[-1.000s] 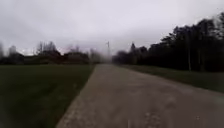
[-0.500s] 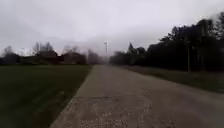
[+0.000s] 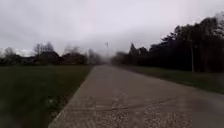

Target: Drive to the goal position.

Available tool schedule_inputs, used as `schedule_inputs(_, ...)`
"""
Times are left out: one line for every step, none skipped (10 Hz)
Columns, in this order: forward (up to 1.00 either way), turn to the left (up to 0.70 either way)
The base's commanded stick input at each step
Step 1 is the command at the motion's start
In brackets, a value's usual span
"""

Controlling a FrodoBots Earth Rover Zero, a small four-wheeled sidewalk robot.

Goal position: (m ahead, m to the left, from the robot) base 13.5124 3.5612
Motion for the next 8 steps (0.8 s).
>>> schedule_inputs(0.85,0.00)
schedule_inputs(0.85,0.01)
schedule_inputs(0.85,0.02)
schedule_inputs(0.85,0.05)
schedule_inputs(0.85,0.14)
schedule_inputs(0.85,0.24)
schedule_inputs(0.85,0.01)
schedule_inputs(0.85,0.00)
